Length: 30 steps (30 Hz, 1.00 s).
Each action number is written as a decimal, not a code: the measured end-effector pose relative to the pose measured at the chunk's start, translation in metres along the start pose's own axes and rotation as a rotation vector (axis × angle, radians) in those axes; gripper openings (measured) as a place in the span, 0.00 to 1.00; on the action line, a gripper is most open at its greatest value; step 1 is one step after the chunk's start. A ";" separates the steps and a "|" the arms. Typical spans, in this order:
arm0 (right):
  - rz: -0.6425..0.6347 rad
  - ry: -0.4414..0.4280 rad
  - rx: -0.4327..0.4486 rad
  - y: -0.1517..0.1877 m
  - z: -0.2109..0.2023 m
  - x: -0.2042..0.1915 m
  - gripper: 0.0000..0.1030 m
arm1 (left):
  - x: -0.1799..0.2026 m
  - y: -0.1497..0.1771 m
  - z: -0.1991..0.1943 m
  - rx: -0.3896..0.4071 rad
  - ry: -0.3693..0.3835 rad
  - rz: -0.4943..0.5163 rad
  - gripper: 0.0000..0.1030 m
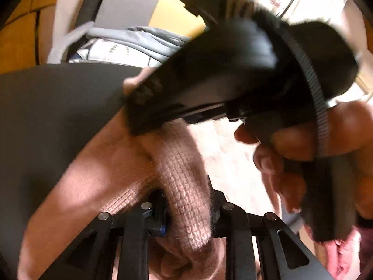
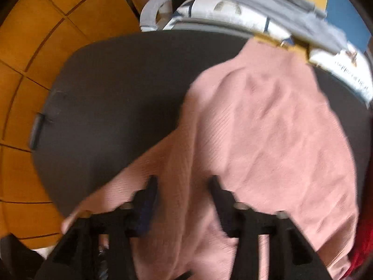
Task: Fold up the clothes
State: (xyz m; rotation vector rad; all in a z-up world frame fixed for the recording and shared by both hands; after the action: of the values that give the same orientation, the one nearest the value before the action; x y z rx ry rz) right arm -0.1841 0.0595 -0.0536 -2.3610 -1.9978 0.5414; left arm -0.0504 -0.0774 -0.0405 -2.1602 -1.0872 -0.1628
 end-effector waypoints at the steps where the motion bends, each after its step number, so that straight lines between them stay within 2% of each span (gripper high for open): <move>1: 0.002 0.012 0.010 0.005 0.001 0.010 0.05 | 0.000 0.002 0.001 -0.015 0.012 -0.007 0.25; 4: 0.012 0.011 0.076 0.023 -0.006 0.034 0.04 | -0.006 -0.001 -0.006 -0.032 0.028 -0.048 0.28; 7: 0.064 0.003 0.175 0.048 -0.034 0.063 0.04 | -0.015 -0.013 -0.026 -0.014 0.069 -0.088 0.36; 9: 0.109 0.008 0.249 0.068 -0.060 0.087 0.04 | -0.021 -0.024 -0.045 0.024 0.069 -0.100 0.42; 10: 0.132 0.027 0.288 0.079 -0.074 0.100 0.04 | -0.025 -0.030 -0.052 0.038 0.065 -0.111 0.44; 12: 0.176 0.073 0.338 0.095 -0.095 0.125 0.04 | -0.032 -0.043 -0.067 0.065 0.058 -0.133 0.58; 15: 0.280 0.145 0.379 0.132 -0.114 0.176 0.04 | -0.045 -0.066 -0.069 0.113 -0.032 -0.141 0.65; 17: 0.343 0.189 0.386 0.157 -0.121 0.210 0.04 | -0.051 -0.074 -0.053 0.097 -0.075 -0.131 0.66; 21: 0.456 0.209 0.388 0.199 -0.130 0.261 0.04 | -0.045 -0.080 0.000 -0.003 -0.150 -0.056 0.66; 24: 0.520 0.230 0.387 0.229 -0.128 0.287 0.04 | -0.019 -0.085 0.046 -0.057 -0.157 0.005 0.66; 26: 0.551 0.237 0.384 0.244 -0.122 0.298 0.04 | 0.005 -0.085 0.076 -0.090 -0.130 0.047 0.68; 30: 0.603 0.189 0.389 0.267 -0.113 0.315 0.04 | 0.053 -0.091 0.134 -0.163 -0.078 0.106 0.73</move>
State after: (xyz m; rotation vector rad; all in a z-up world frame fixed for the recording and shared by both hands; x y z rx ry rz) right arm 0.1419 0.3349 -0.0876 -2.5949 -0.9712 0.6098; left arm -0.1093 0.0790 -0.0705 -2.3817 -1.0302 -0.1223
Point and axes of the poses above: each gripper's, at about its wrist camera, not at the fingertips, and z roughly the way its jaws point, x to its right, y to its underside, the point moved 2 cm from there along z, roughly the way its jaws point, and after that the axes turned 4 degrees about -y, right-handed, at the moved point
